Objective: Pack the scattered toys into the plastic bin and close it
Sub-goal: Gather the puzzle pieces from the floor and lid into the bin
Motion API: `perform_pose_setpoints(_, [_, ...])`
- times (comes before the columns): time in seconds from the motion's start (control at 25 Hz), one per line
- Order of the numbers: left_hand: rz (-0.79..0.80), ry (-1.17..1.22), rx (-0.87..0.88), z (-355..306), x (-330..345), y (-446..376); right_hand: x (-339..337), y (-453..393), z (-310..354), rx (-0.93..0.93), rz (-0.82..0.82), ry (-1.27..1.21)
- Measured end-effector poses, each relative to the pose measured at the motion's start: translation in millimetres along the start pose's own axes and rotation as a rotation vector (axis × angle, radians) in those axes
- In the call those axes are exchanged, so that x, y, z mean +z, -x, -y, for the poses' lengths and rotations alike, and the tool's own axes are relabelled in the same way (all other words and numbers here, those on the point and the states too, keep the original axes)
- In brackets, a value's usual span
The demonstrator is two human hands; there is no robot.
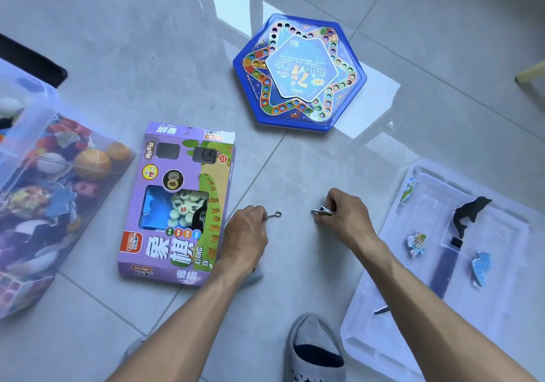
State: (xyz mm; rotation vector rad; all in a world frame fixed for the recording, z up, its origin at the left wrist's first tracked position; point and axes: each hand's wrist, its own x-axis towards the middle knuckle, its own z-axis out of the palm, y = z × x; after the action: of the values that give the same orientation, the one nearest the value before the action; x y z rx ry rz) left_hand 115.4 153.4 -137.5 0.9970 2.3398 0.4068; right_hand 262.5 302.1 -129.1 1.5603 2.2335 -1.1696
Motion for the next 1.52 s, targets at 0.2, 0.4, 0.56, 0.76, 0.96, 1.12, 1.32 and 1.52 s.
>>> perform_pose_setpoints(0.2, [-0.036,-0.017,-0.025,-4,0,-5,-4,-9,-2,0.043,0.059,-0.075])
perform_pose_setpoints(0.4, [0.044,0.057,-0.128,0,-4,-17,-5,-11,-3,0.045,0.077,-0.073])
perform_pose_setpoints(0.56, [0.049,0.071,-0.144,-1,-13,-17,-7,-12,0,0.041,0.062,-0.084])
perform_pose_setpoints(0.76, [-0.015,0.069,-0.1,5,-79,9,-2,-8,7,0.051,0.027,-0.13])
perform_pose_setpoints(0.96, [-0.177,-0.169,0.085,32,-242,32,-4,47,88,0.006,0.037,-0.227])
perform_pose_setpoints(1.12, [-0.38,-0.243,-0.078,66,-356,88,-9,129,248,-0.228,0.338,-0.511])
perform_pose_setpoints(1.32, [-0.649,-0.152,-0.441,102,-417,158,-45,200,402,-0.387,0.584,-0.513])
perform_pose_setpoints(1.52, [-0.514,-0.01,-0.207,46,-405,164,-108,223,352,-0.394,0.371,-0.346])
